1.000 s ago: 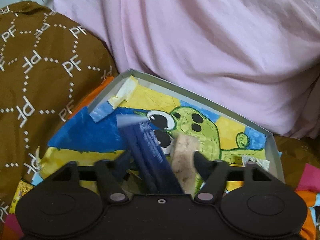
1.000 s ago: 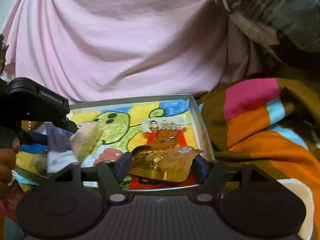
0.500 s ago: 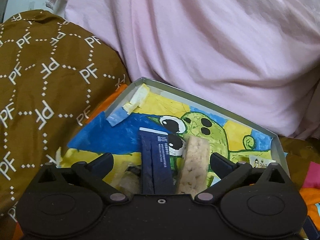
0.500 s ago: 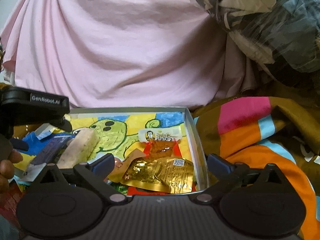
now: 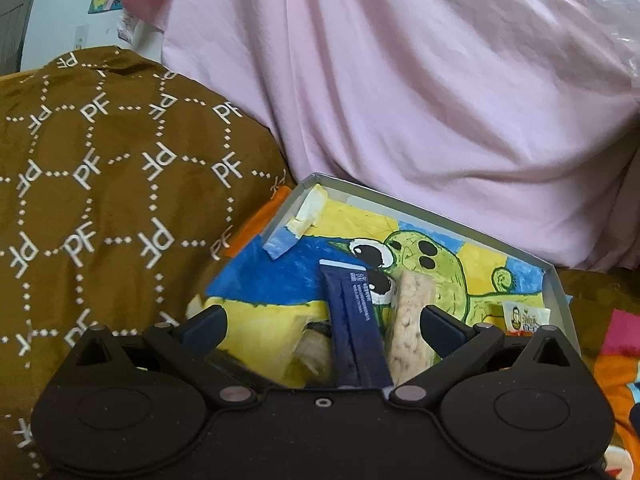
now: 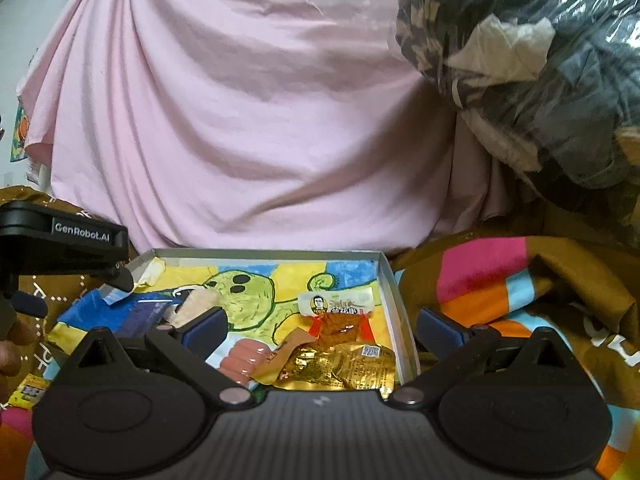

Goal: Organize snacks
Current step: 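Move both tools back over the quail egg pack and small candy packs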

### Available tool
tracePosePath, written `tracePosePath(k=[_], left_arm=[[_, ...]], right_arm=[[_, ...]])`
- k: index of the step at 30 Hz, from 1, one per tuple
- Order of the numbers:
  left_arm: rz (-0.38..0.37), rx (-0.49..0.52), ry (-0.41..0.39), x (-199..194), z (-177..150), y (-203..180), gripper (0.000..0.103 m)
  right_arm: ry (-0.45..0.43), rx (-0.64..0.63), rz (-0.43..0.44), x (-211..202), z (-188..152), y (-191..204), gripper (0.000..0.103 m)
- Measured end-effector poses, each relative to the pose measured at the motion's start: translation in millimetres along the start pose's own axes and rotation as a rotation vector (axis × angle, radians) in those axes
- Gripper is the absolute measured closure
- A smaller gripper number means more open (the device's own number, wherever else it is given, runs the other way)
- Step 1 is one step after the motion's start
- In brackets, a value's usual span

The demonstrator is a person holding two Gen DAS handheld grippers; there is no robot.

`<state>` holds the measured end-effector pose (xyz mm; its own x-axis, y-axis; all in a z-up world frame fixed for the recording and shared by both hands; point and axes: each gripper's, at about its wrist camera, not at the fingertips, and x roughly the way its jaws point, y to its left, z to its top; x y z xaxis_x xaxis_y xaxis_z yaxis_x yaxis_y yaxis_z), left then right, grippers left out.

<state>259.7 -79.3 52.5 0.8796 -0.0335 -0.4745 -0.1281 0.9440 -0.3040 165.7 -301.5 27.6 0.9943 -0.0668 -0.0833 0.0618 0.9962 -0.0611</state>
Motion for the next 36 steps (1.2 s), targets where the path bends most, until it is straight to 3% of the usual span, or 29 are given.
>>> tracePosePath(k=[8,16,25,36], left_arm=[[-0.008,0.019,0.003,-33.8,-7.9,8.8,0.001],[-0.006,0.042,0.012,-64.8,-22.1,22.8,0.001],[-0.001,0.085,0.032,-96.3,-44.7,46.5,0.001],[0.034,0.062,0.076,-115.4,-67.7,76.7,0.001]], right_arm=[[-0.03,0.03,-0.016,-32.1,6.7,-3.0,0.0],[-0.036,-0.018,0.014,-64.3,6.7,8.1,0.0],[0.004,-0.016,0.065,-98.2,0.2,20.4,0.0],[0.071,-0.068,0.081,-120.1,-13.4,40.7,0.0]])
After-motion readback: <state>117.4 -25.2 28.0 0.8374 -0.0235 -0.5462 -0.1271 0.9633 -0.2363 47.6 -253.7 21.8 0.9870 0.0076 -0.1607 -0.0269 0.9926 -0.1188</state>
